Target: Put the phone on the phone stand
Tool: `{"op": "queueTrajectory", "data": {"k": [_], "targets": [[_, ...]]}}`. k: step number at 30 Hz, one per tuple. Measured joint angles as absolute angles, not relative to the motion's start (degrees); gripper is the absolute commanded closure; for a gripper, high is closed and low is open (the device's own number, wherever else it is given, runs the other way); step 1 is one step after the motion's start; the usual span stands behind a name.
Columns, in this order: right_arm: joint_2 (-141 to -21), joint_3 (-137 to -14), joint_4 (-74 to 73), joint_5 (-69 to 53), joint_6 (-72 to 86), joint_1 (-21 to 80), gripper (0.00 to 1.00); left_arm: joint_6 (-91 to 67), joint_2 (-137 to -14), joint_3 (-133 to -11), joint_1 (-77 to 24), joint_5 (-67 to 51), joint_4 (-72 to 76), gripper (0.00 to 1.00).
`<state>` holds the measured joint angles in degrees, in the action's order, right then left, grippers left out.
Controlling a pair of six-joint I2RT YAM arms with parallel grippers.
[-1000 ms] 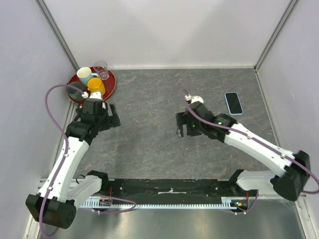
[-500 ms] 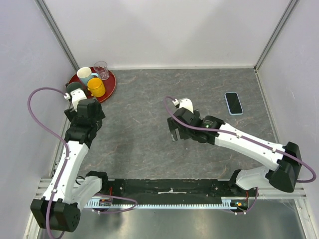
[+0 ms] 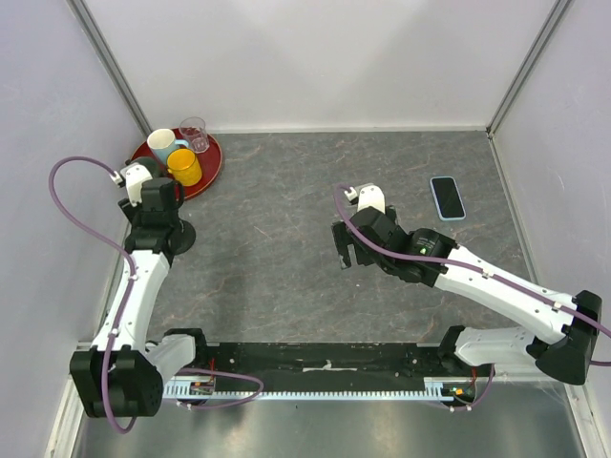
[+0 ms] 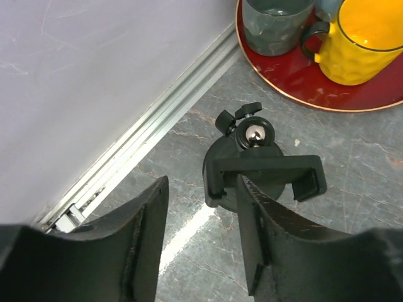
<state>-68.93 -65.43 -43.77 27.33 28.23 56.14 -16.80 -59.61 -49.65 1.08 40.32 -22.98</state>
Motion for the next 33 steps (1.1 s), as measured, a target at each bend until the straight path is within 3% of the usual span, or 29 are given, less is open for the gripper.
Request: {"op": "queueTrajectory", "data": {"k": [15,21,28,33], "targets": [[-68.95,-65.23,-43.77,28.34,26.76,56.14,0.02,-16.03,-63.42,-49.45,2.85,40.32,-20.29,0.71],[-68.95,-65.21,-43.79,28.32,26.85,56.14,0.02,-16.16,-65.23,-50.19,4.93,38.89,-20.18,0.98],[-69.36,-65.23,-43.79,28.32,27.0,56.14,0.02,-16.16,-65.21,-50.92,5.67,35.35,-20.91,0.98],[-69.45,-65.23,-43.79,28.32,27.2,56.14,0.02,-16.08,-63.57,-50.65,6.02,26.3,-20.84,0.98]]}}
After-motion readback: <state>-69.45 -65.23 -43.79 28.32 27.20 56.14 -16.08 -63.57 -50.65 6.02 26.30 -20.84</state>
